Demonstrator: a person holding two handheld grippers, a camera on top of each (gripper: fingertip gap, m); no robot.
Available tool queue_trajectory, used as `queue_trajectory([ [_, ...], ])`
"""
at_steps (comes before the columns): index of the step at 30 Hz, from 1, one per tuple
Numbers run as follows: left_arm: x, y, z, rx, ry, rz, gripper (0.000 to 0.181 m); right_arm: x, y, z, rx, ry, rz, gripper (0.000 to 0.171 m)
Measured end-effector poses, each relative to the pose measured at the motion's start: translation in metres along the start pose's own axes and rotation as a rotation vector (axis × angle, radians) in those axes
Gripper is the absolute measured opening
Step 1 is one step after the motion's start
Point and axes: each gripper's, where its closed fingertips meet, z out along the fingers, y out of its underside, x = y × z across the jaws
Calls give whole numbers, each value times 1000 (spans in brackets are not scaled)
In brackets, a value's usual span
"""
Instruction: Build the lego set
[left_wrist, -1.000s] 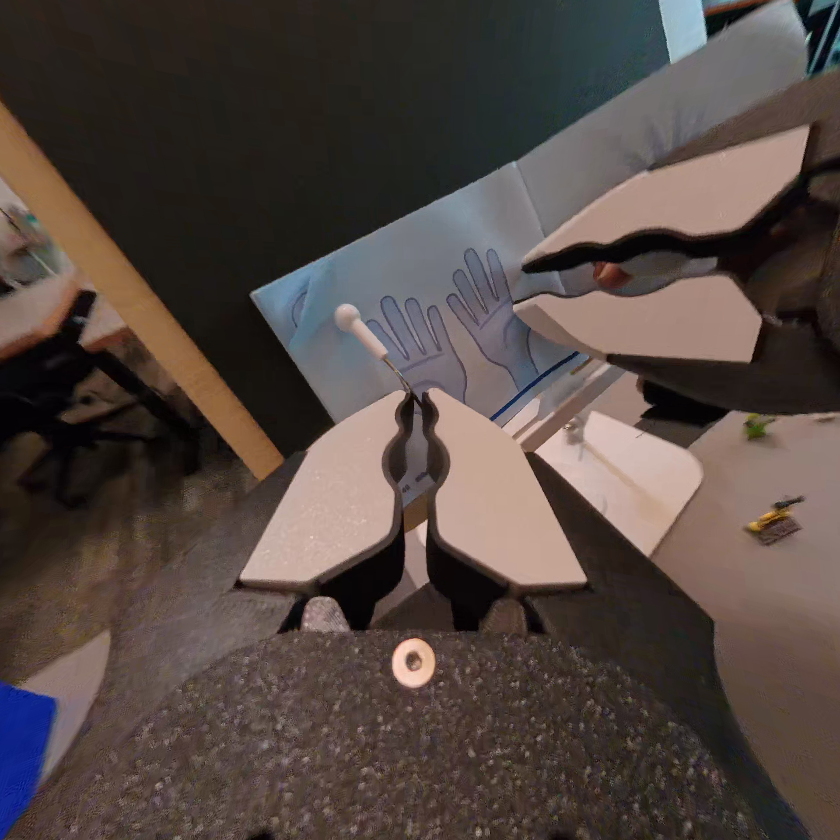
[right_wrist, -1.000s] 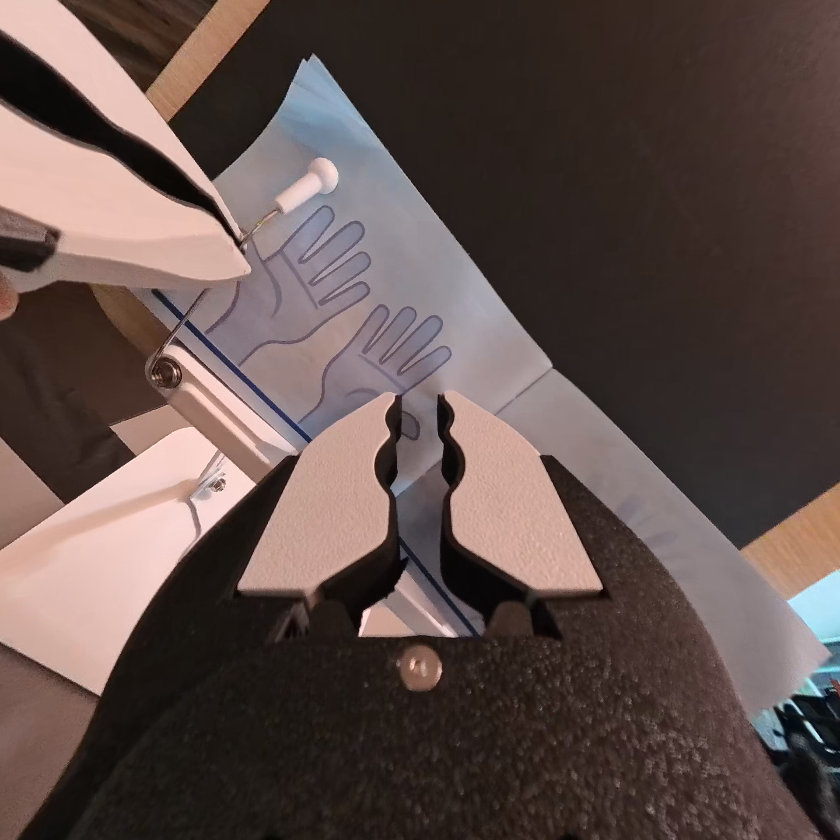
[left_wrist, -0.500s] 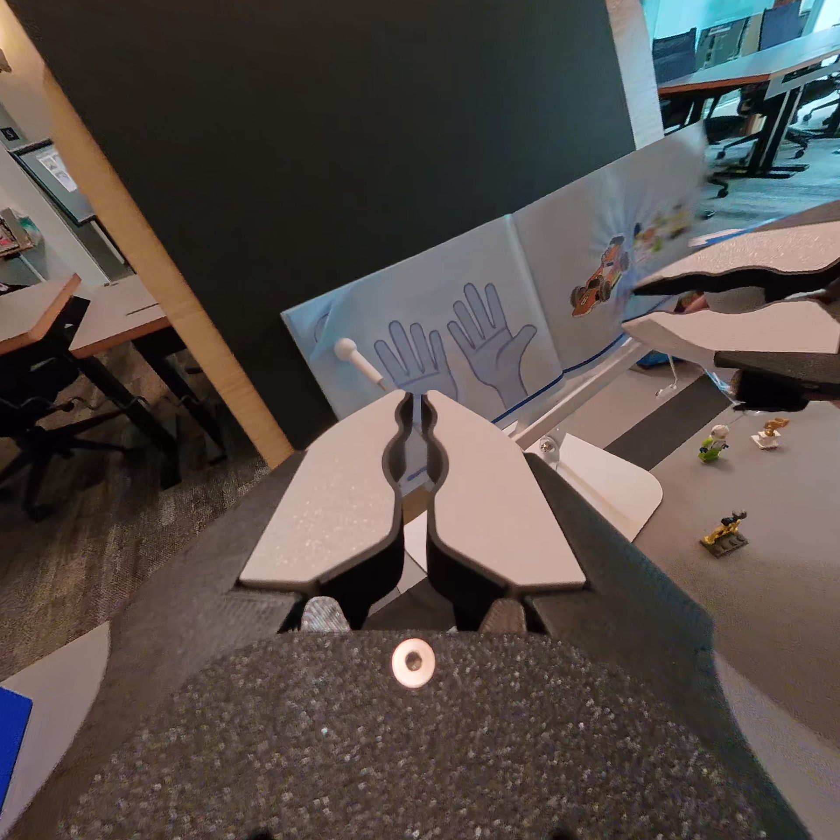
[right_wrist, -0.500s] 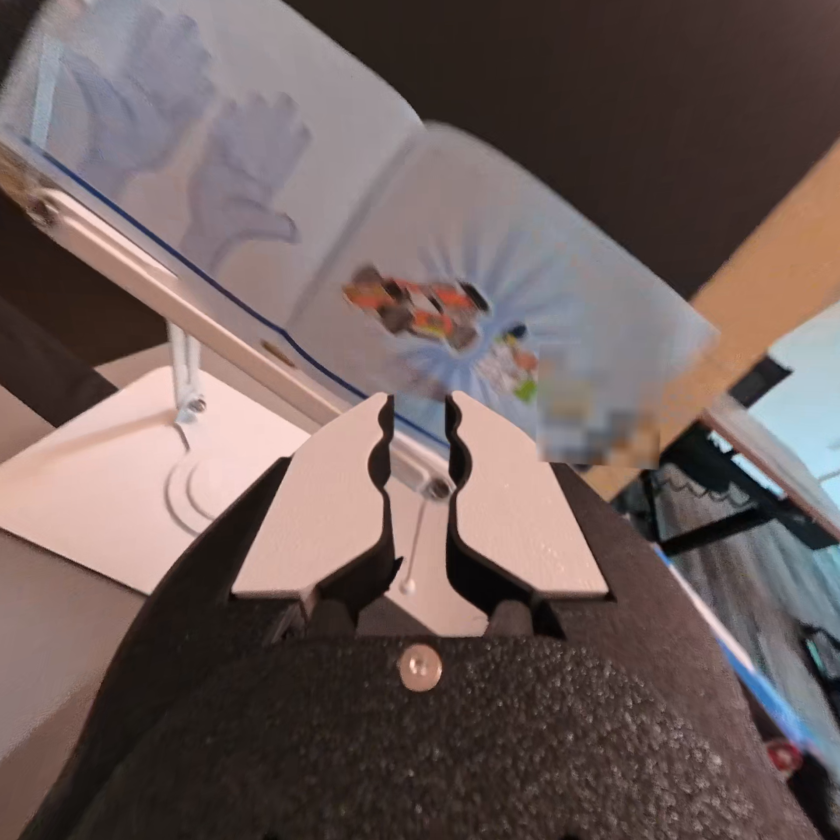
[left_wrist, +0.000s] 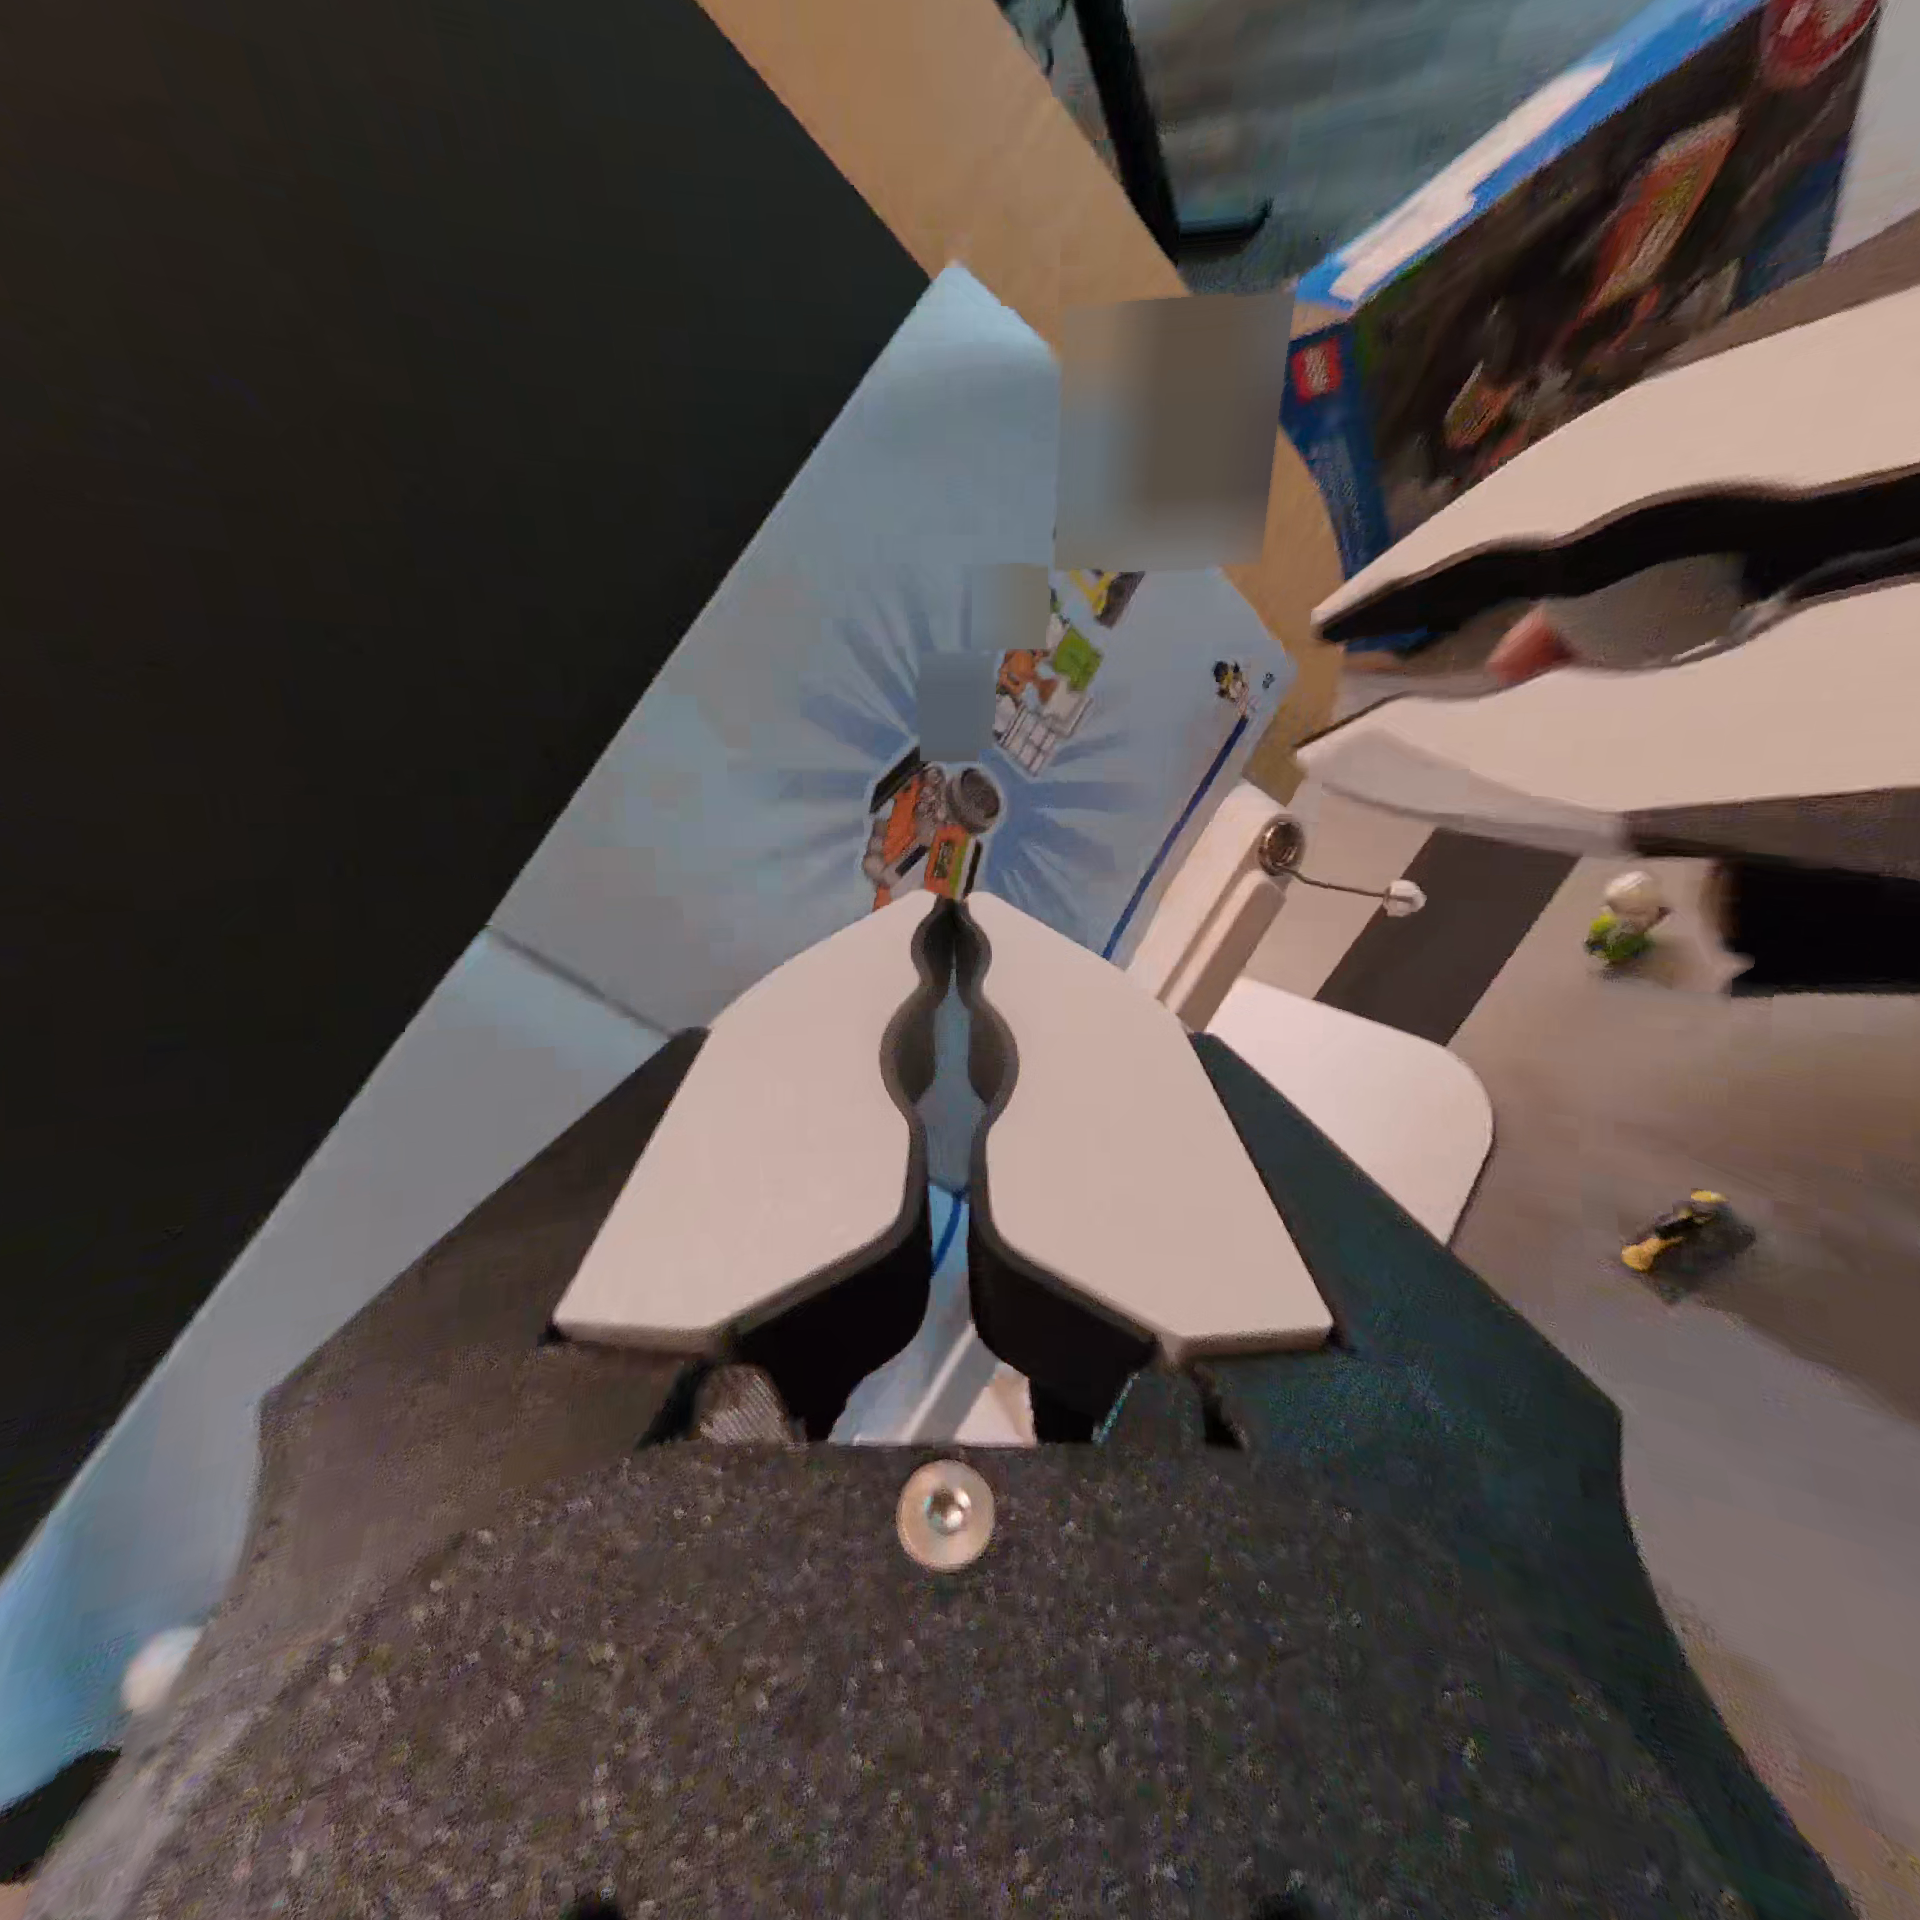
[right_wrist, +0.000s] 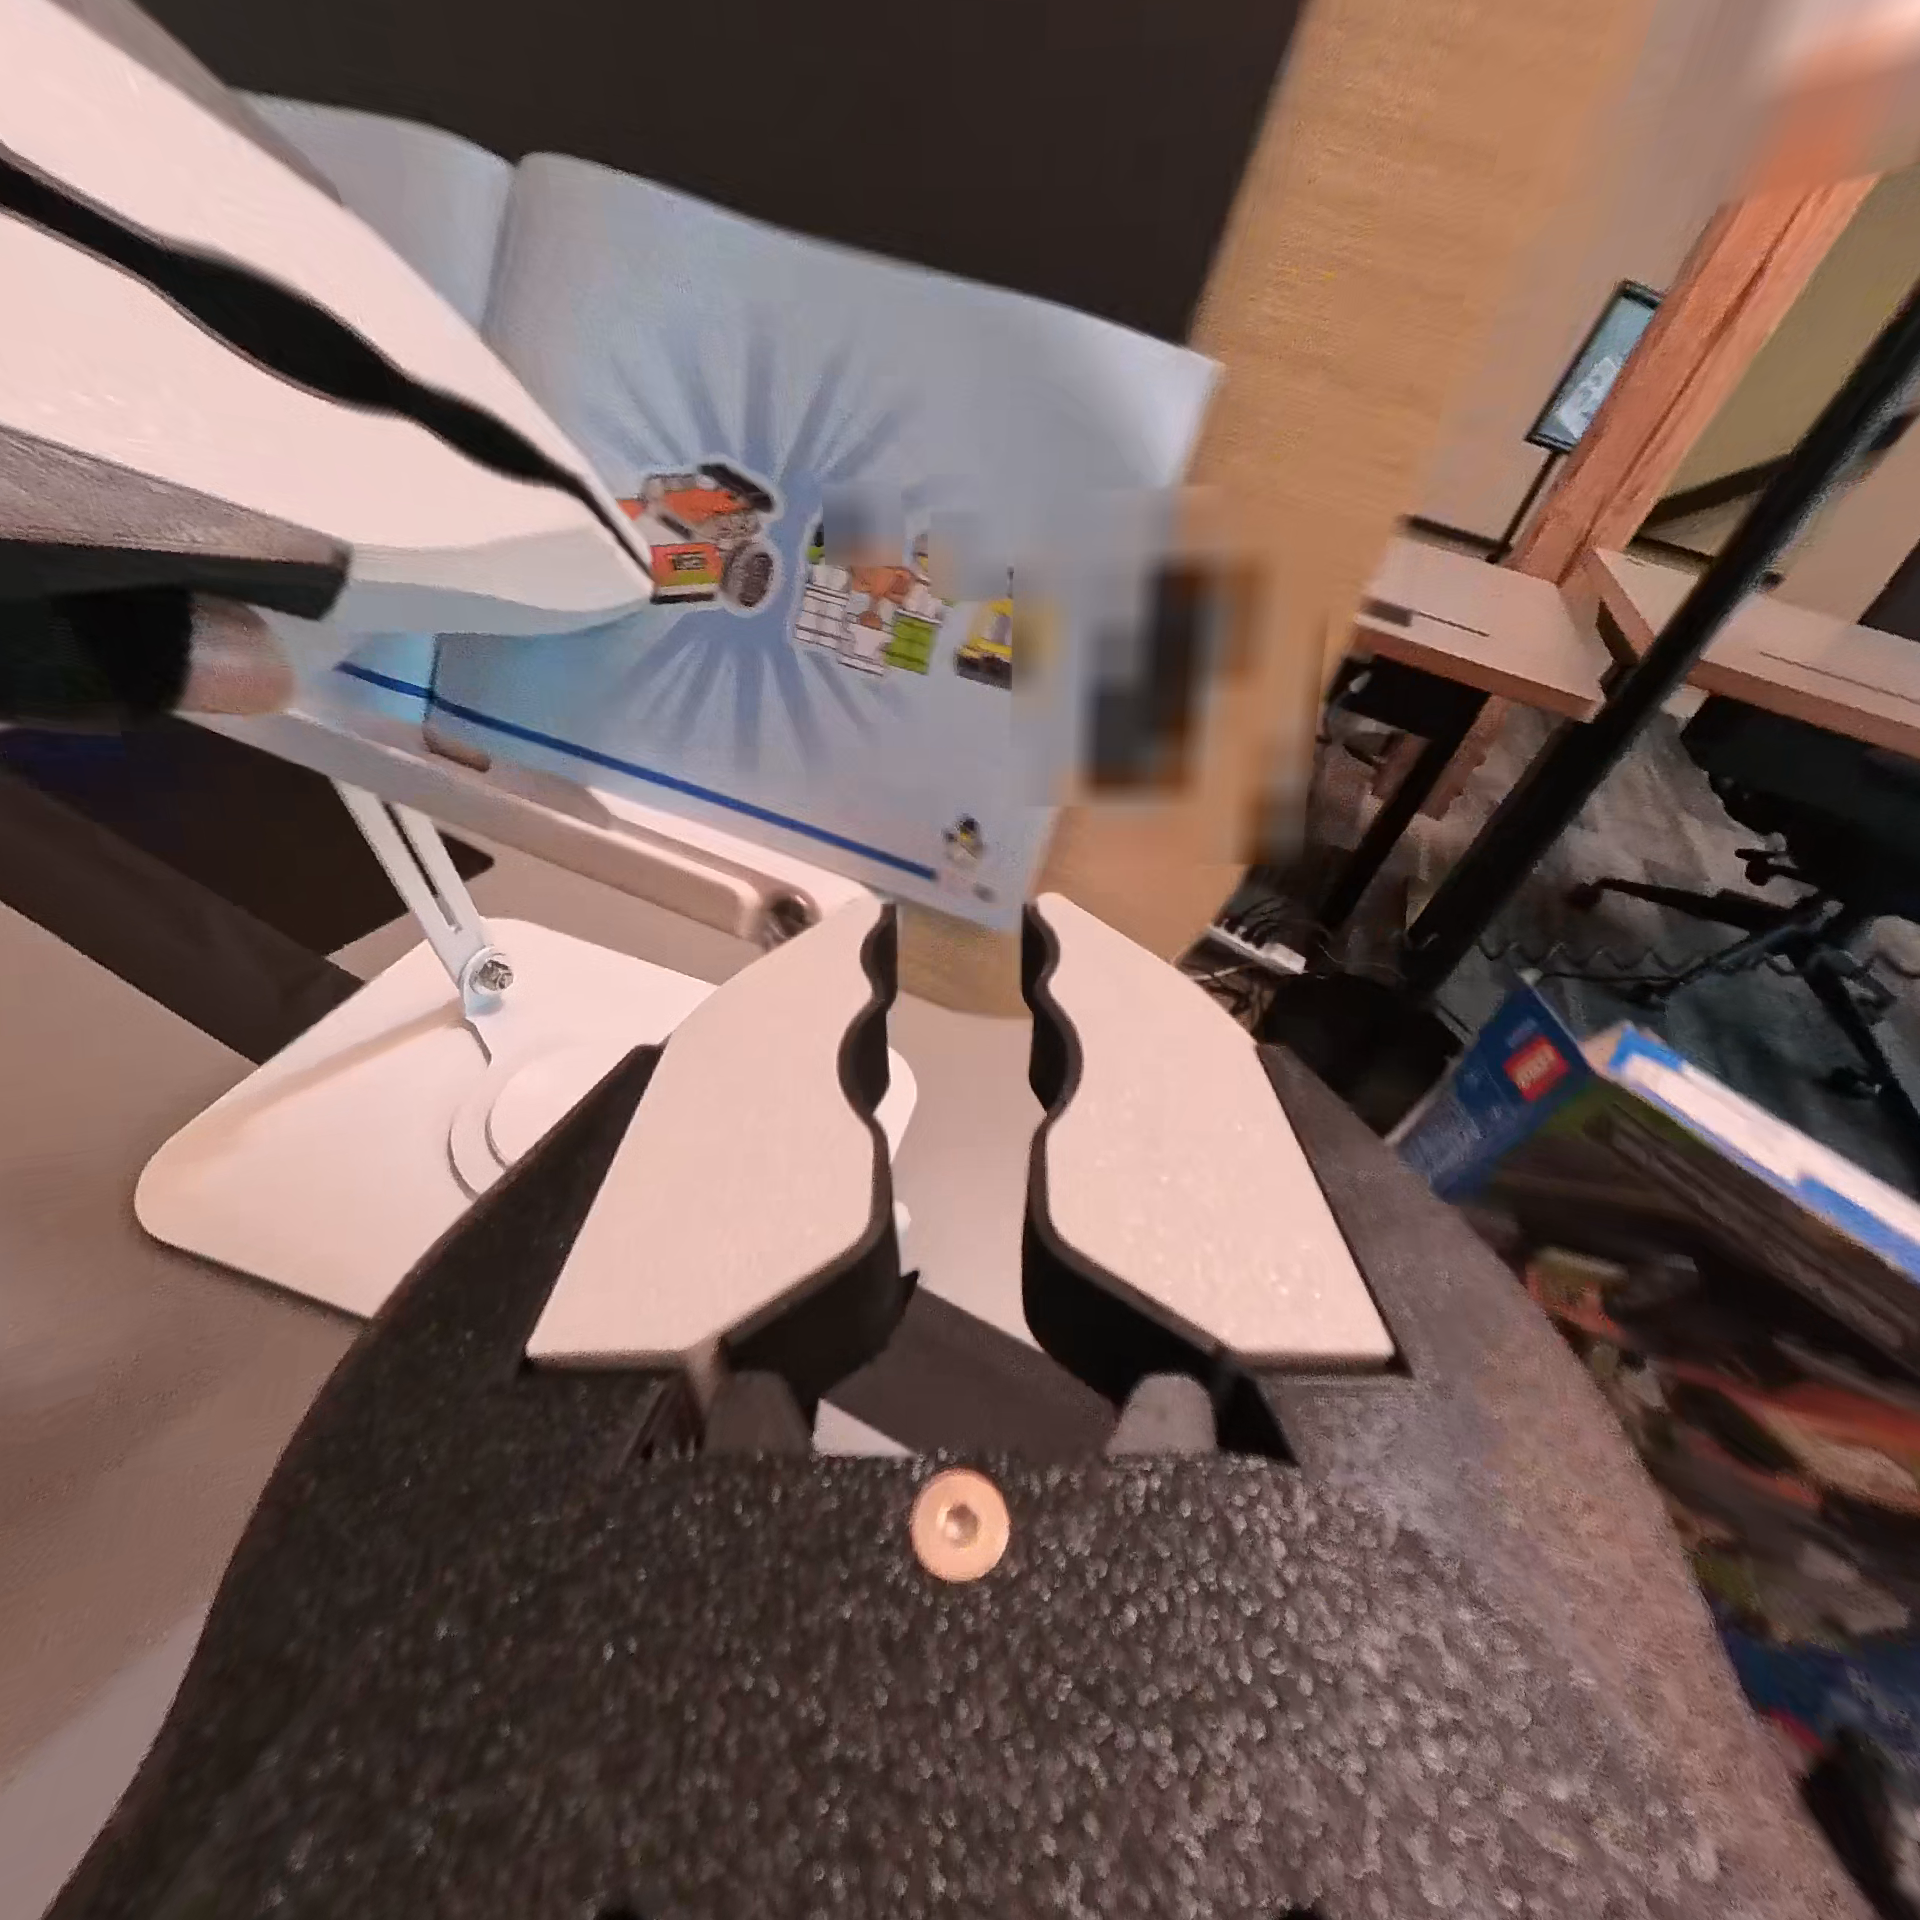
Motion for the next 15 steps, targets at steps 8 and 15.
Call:
queue_trajectory([
  [8,3,0,12,-42,-6,10,0,-30,50,-36,-47,-340,843,34],
  [15,5,-1,13,-42,-16,10,0,-39,50,-9,117,-518,1540,47],
])
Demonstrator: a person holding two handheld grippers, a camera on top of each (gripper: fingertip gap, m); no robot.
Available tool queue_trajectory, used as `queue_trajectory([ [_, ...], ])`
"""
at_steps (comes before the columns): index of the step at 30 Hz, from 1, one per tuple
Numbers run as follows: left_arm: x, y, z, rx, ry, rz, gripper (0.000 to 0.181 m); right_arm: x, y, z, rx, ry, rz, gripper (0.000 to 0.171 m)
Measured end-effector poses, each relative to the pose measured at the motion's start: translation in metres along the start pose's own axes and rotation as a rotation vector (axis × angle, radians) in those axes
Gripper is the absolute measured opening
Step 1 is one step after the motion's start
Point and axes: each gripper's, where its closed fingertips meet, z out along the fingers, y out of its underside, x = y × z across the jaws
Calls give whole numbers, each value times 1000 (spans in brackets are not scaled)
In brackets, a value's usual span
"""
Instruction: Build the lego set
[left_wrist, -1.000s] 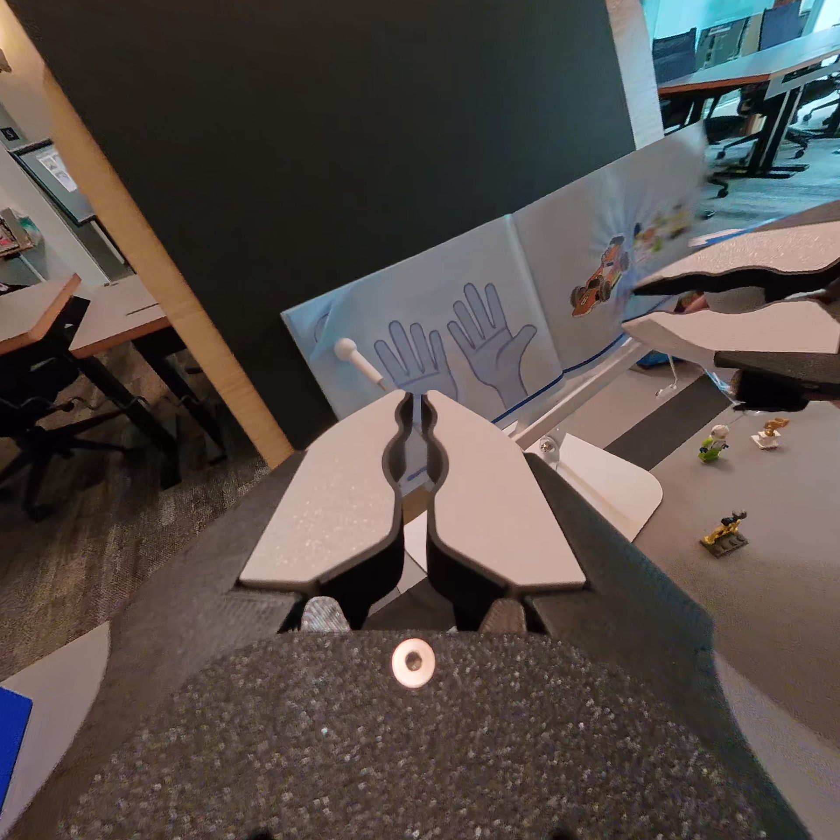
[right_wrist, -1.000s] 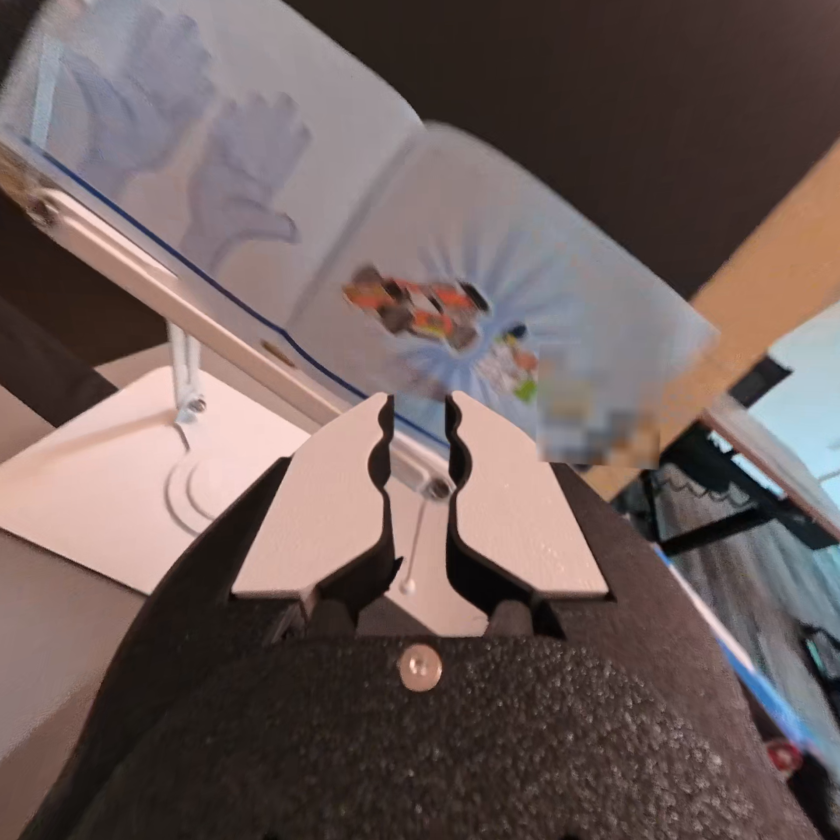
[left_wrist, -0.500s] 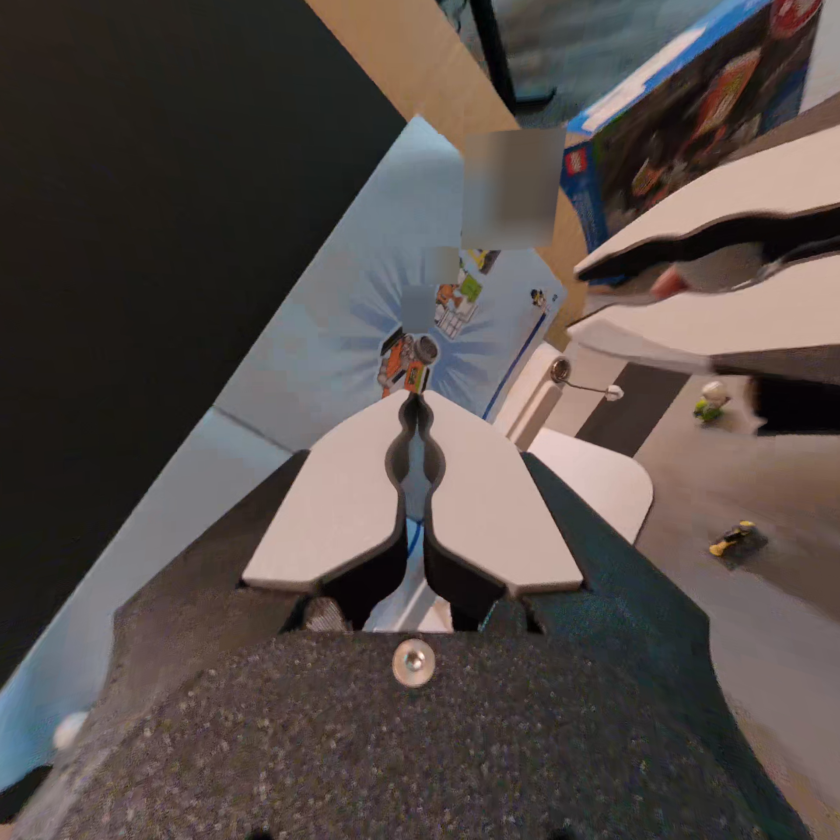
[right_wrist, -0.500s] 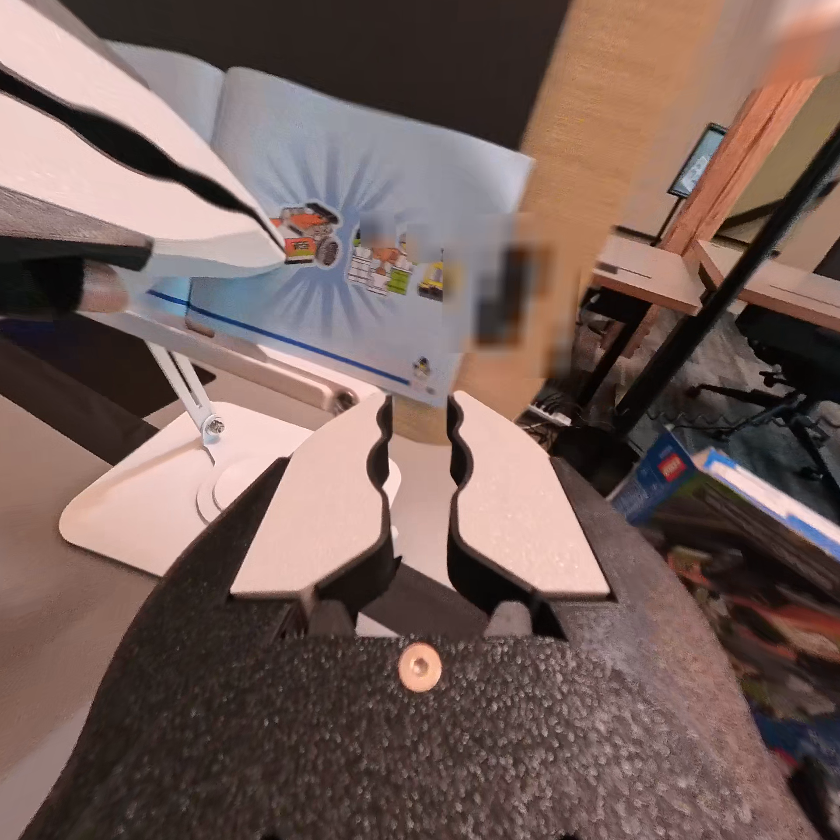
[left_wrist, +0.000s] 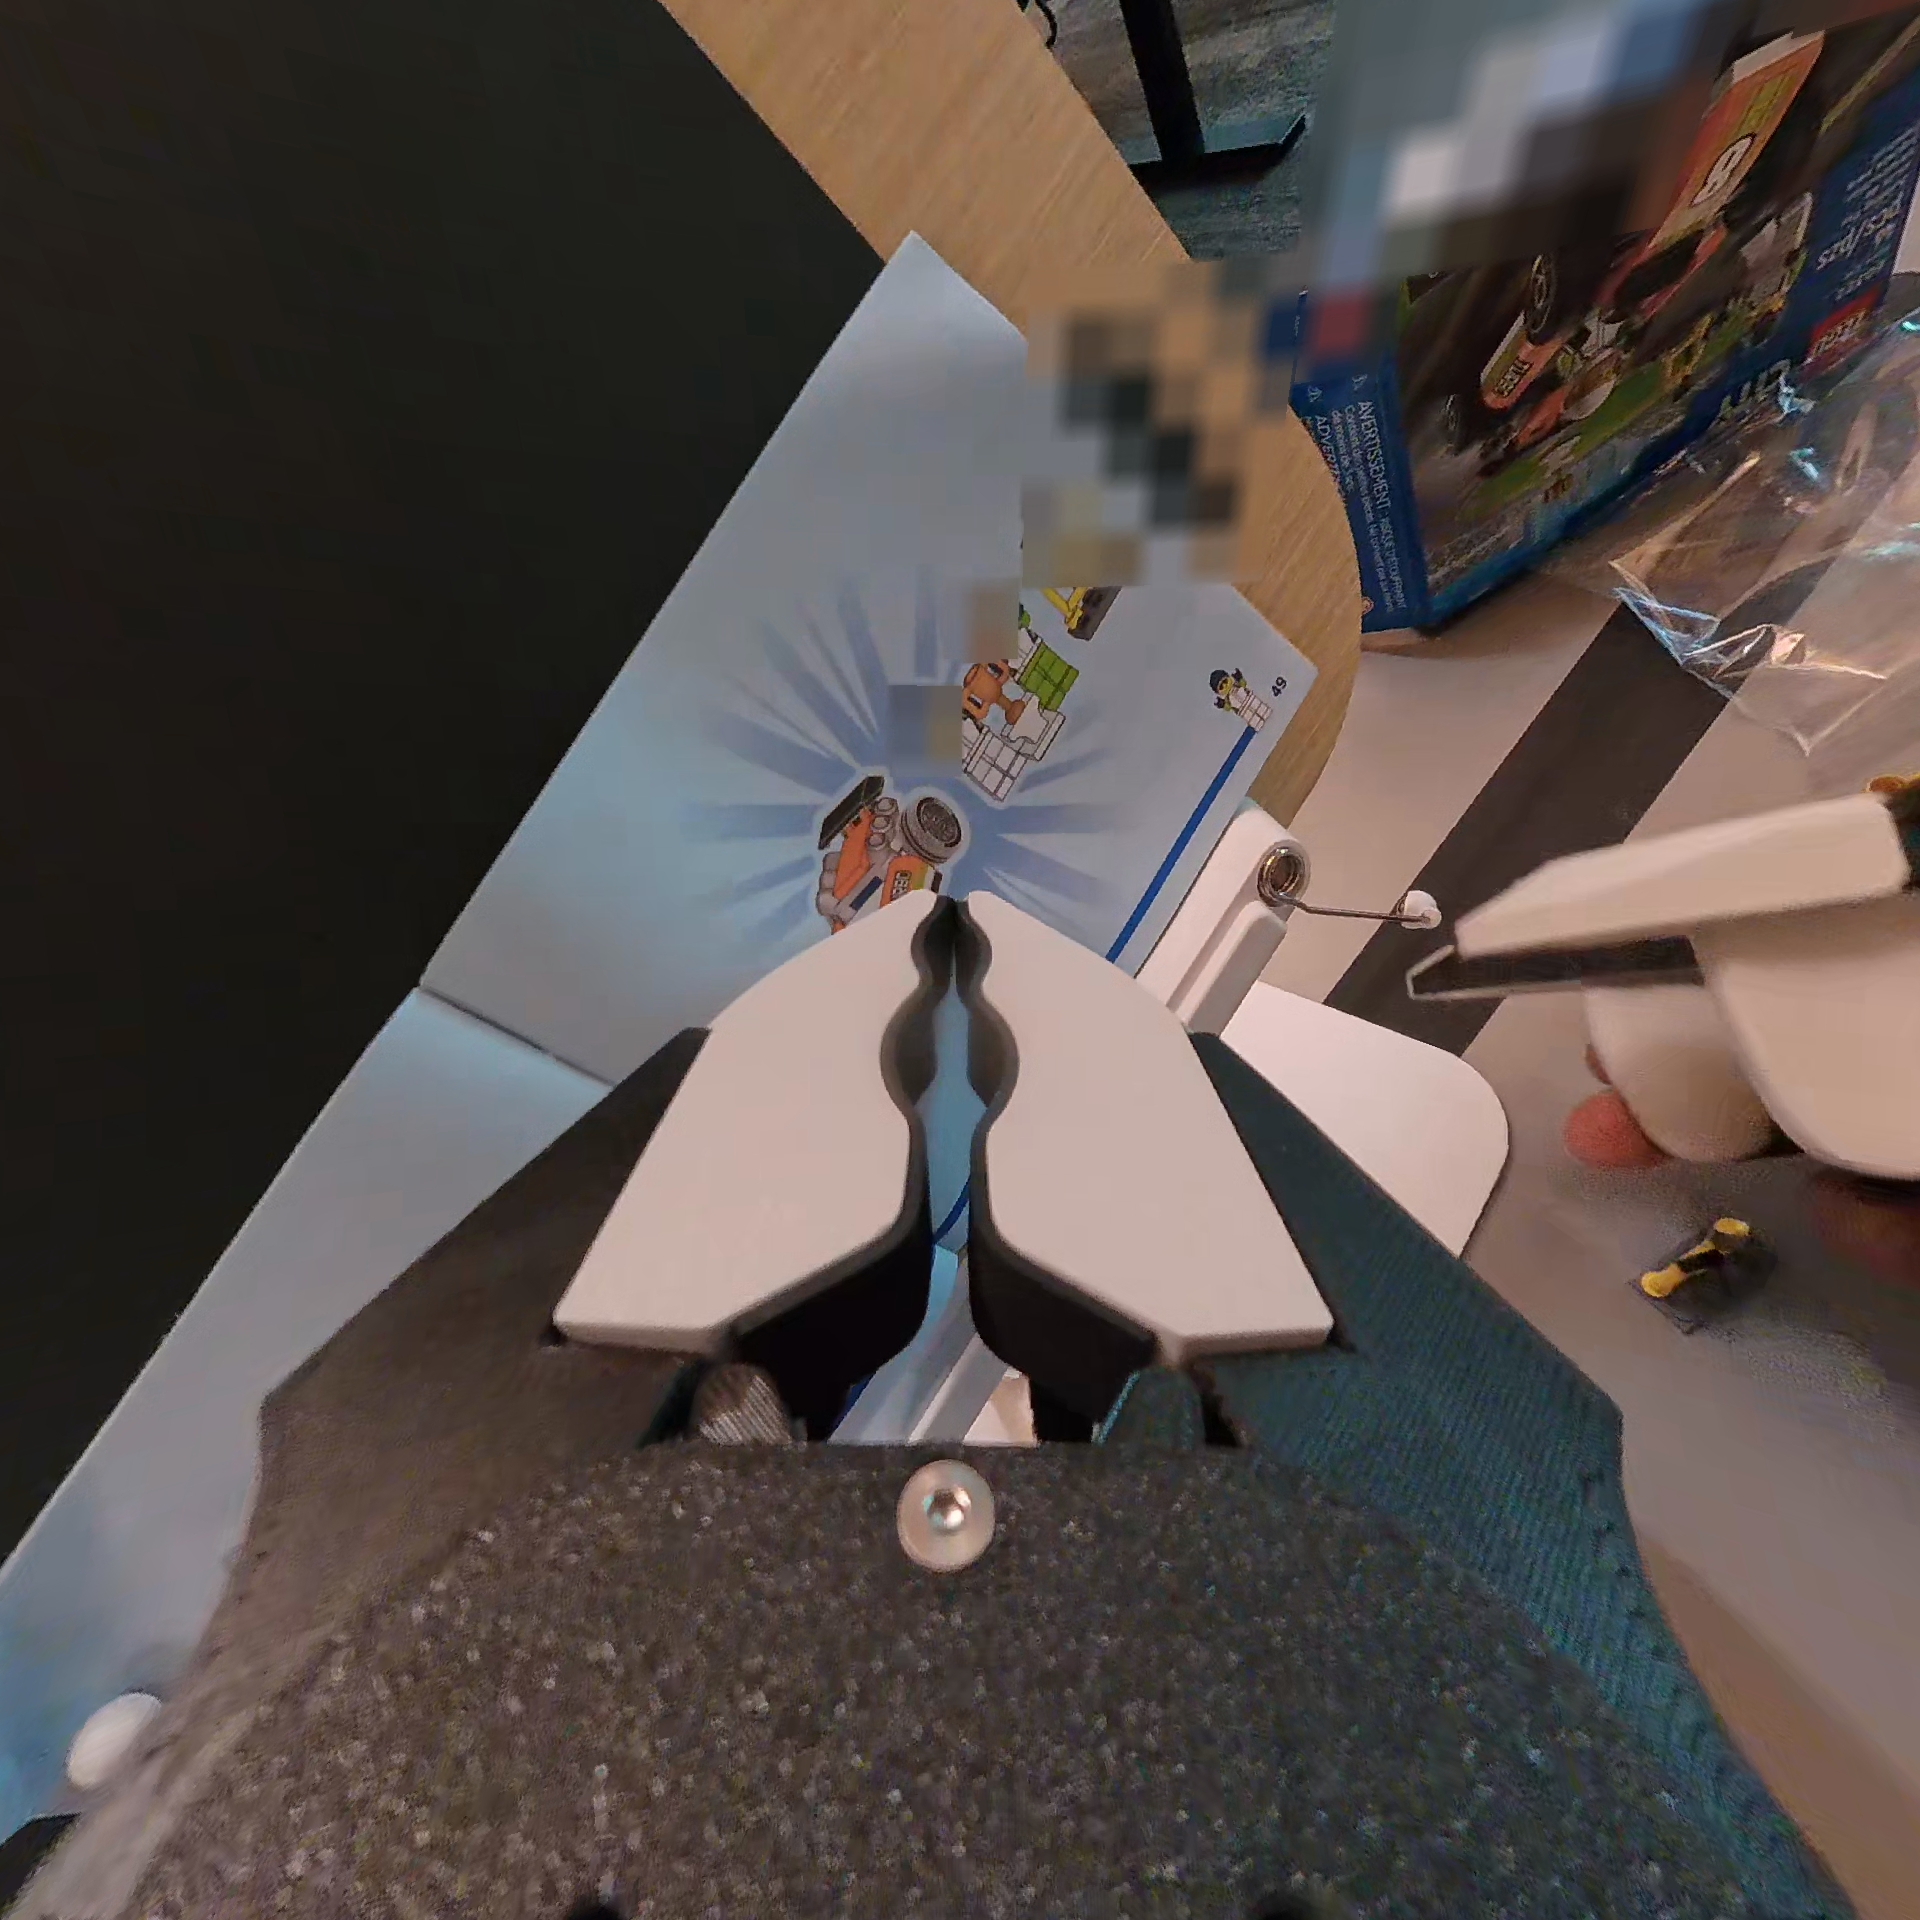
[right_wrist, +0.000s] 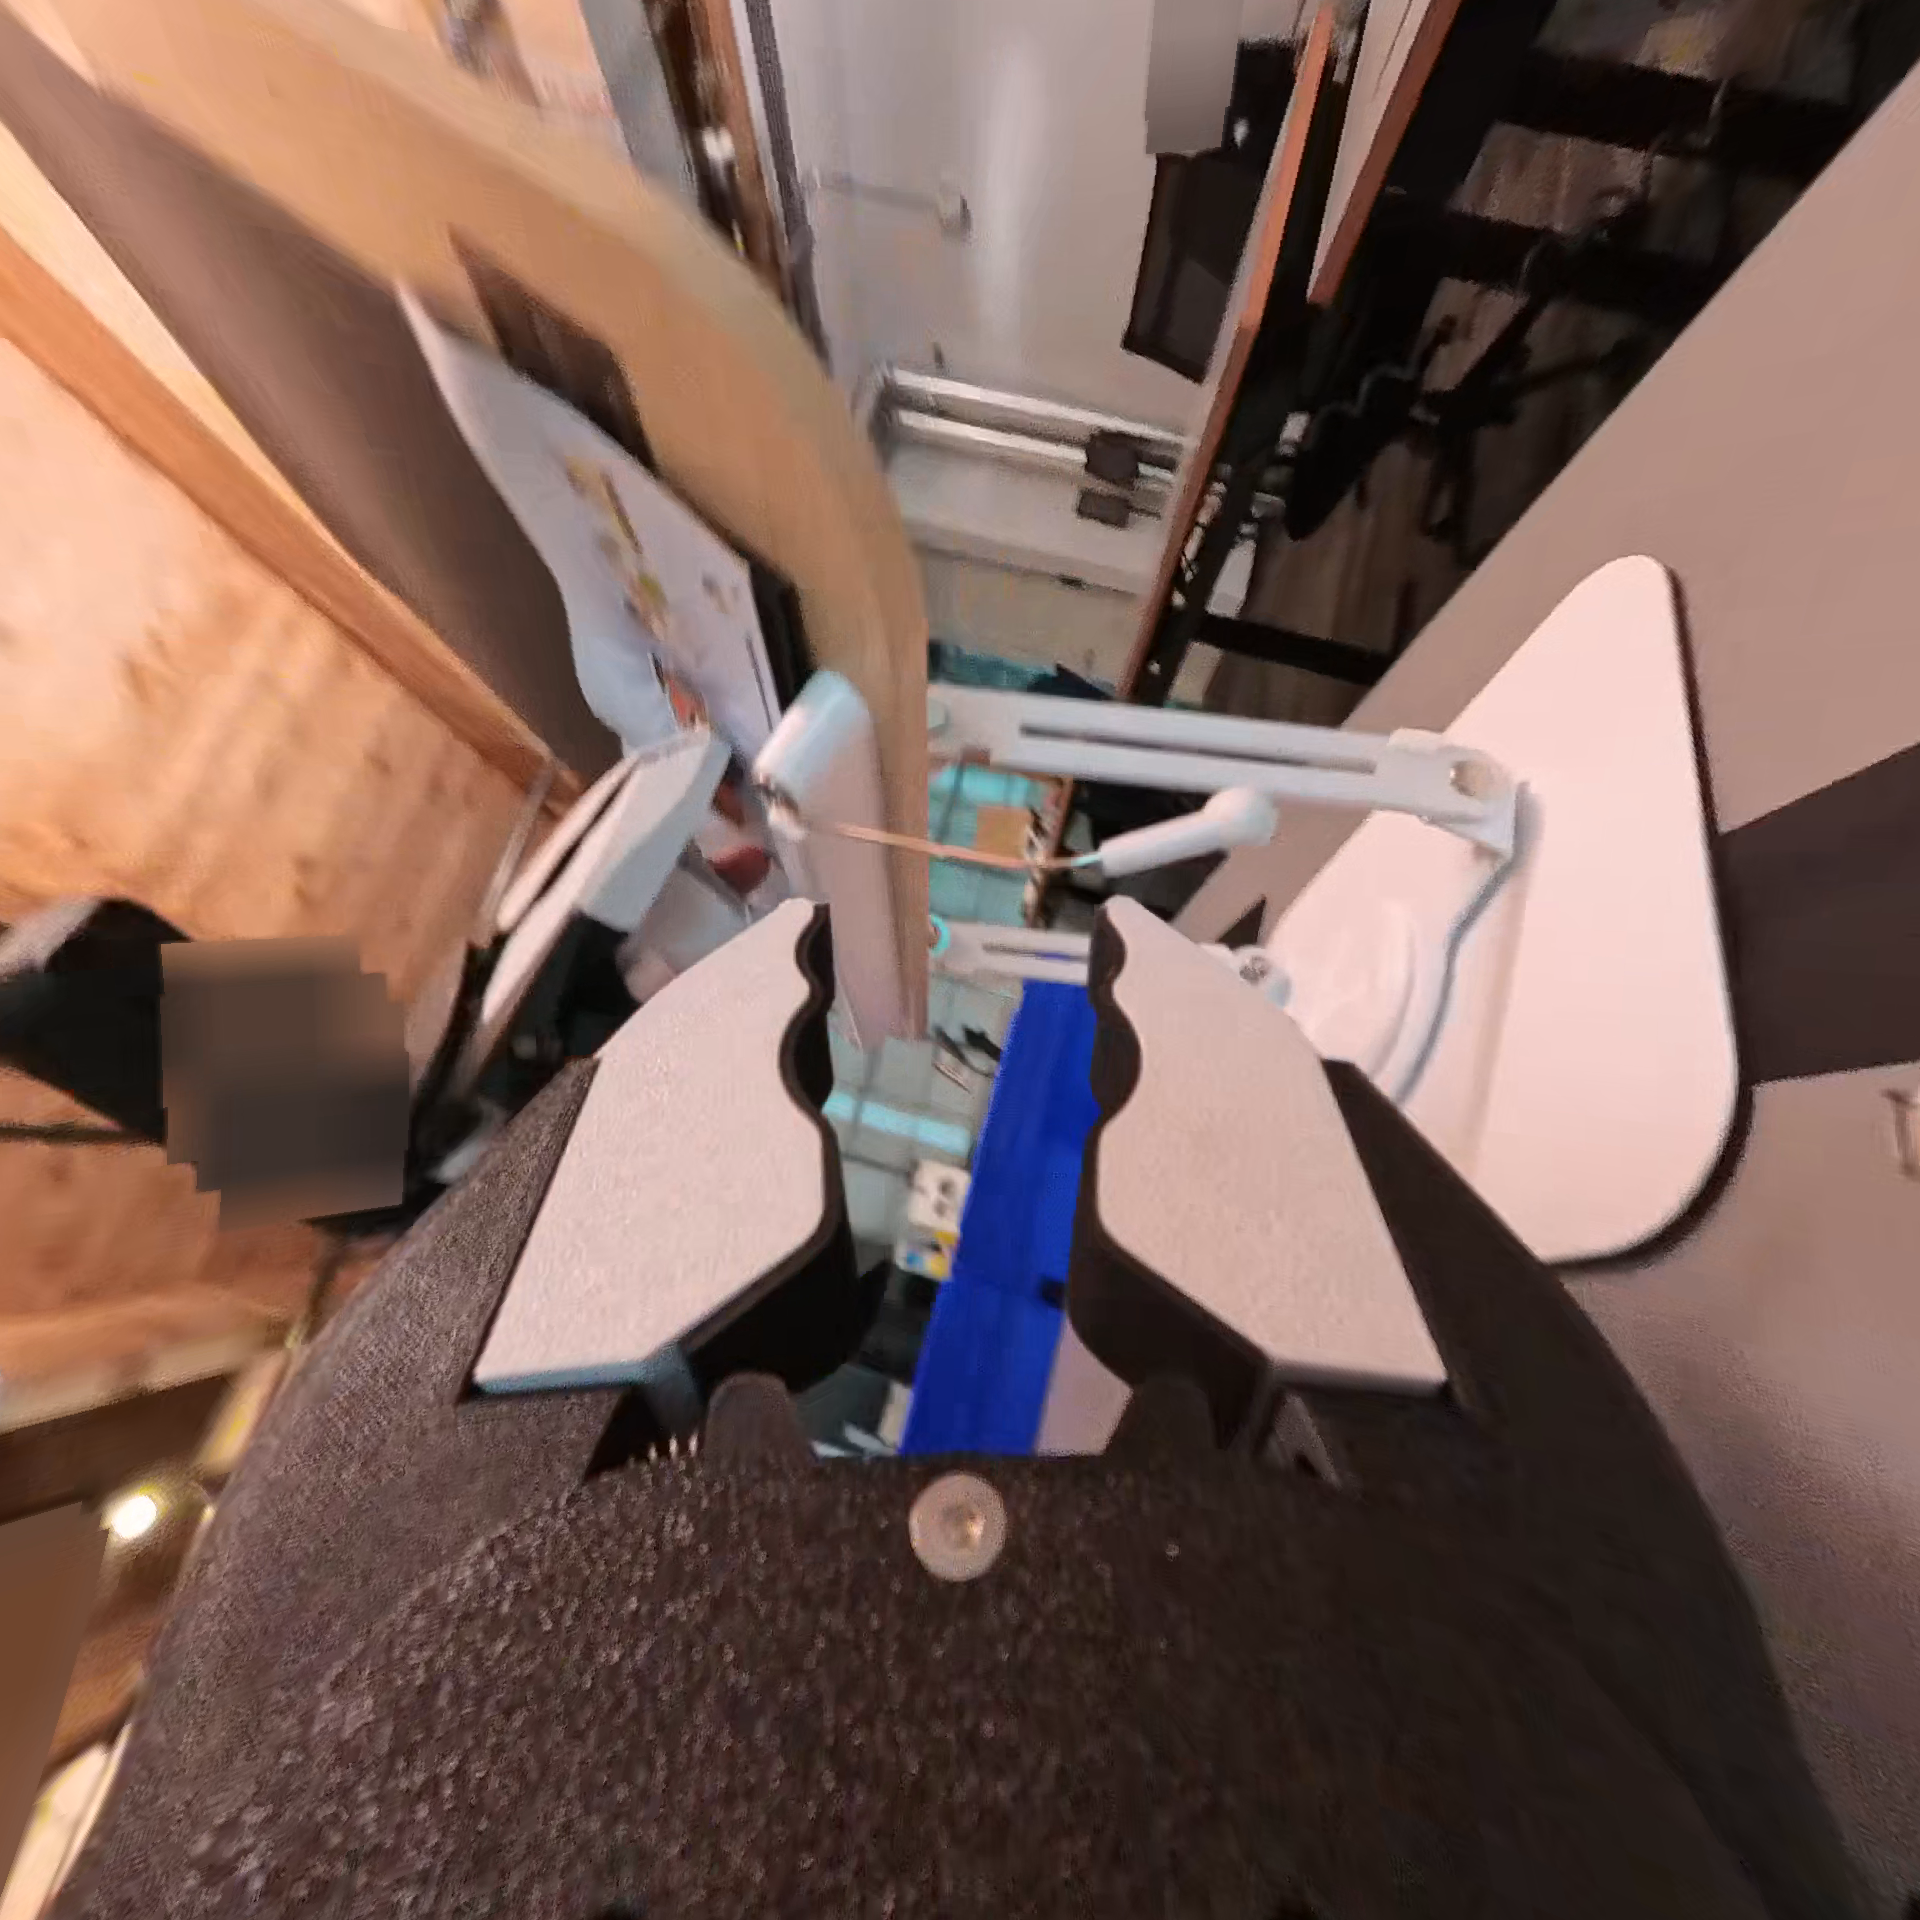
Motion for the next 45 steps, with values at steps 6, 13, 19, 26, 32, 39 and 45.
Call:
queue_trajectory([
  [6,0,0,1,18,1,-2,0,0,-20,9,123,-48,68,21],
  [13,-1,-1,2,22,13,-30,0,-73,-58,1,191,10,-616,0],
  [19,0,-1,1,29,23,-53,0,-98,-37,25,-31,202,-1134,0],
  [26,-1,-1,1,37,12,-34,0,-41,8,-3,-99,184,-537,29],
  [32,0,-1,-1,40,9,-34,0,-14,-4,4,96,-73,86,39],
  [39,-1,-1,0,39,22,-44,0,-29,-38,11,216,-94,-14,1],
  [45,-1,-1,-1,30,45,-74,0,-53,-40,24,77,292,-968,2],
])
